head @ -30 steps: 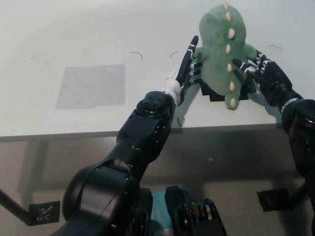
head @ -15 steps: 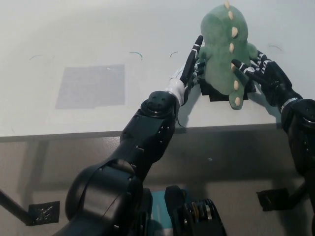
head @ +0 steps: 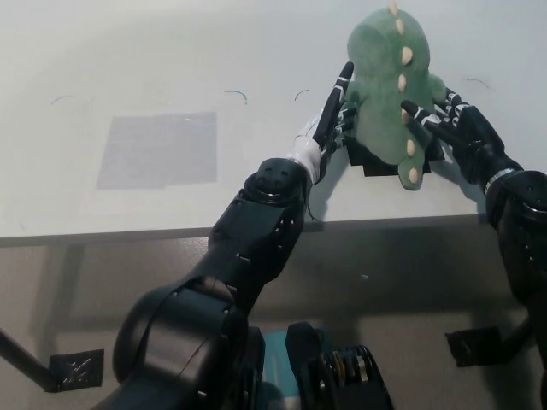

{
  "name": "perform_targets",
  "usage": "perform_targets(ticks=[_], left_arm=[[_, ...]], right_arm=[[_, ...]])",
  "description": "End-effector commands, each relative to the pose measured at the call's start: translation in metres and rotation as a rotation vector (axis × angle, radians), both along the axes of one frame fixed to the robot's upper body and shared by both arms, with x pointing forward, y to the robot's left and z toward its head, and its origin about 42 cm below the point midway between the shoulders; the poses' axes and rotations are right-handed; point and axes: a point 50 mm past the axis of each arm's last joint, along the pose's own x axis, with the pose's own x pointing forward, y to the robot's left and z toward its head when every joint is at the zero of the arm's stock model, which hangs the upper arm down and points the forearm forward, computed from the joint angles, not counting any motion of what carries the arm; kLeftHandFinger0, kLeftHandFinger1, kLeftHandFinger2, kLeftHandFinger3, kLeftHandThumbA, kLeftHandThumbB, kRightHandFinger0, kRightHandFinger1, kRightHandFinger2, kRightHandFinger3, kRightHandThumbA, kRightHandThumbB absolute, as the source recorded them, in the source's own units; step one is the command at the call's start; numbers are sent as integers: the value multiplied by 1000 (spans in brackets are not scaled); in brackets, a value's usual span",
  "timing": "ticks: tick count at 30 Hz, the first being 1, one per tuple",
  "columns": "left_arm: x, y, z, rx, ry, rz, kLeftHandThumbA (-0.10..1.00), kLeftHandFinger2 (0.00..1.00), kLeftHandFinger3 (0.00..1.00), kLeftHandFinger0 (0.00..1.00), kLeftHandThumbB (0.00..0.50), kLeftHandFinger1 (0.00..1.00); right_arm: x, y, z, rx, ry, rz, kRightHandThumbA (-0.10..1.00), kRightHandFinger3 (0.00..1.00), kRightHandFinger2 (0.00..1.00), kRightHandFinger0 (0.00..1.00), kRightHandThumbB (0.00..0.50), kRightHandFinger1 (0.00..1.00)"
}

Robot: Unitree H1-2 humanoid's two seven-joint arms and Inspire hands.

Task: Use both hands to pick up a dinasour on the right side and move it to the left side

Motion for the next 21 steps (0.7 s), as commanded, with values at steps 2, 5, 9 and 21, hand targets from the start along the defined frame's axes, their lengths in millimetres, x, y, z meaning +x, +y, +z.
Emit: perform_targets(ticks=[2, 5, 9, 21], left_arm=[[9, -15, 43, 15, -108, -31, 1000, 1000, 1000, 1000, 407, 1000], [8, -13, 40, 25, -113, -37, 1000, 1000, 1000, 1000, 402, 1000], [9, -3, 33, 9, -124, -27, 1000, 1000, 1000, 1000, 413, 1000], [12, 49, 7, -36, -104, 45, 1000, 1000, 1000, 1000, 385, 1000]], right_arm=[[16, 35, 46, -29, -112, 70, 1000, 1000, 1000, 1000, 391, 1000], [14, 39, 45, -46, -122, 71, 1000, 1000, 1000, 1000, 345, 1000], [13, 54, 42, -73, -120, 88, 1000, 1000, 1000, 1000, 325, 1000], [15, 115, 26, -93, -136, 166, 1000, 1000, 1000, 1000, 362, 1000]])
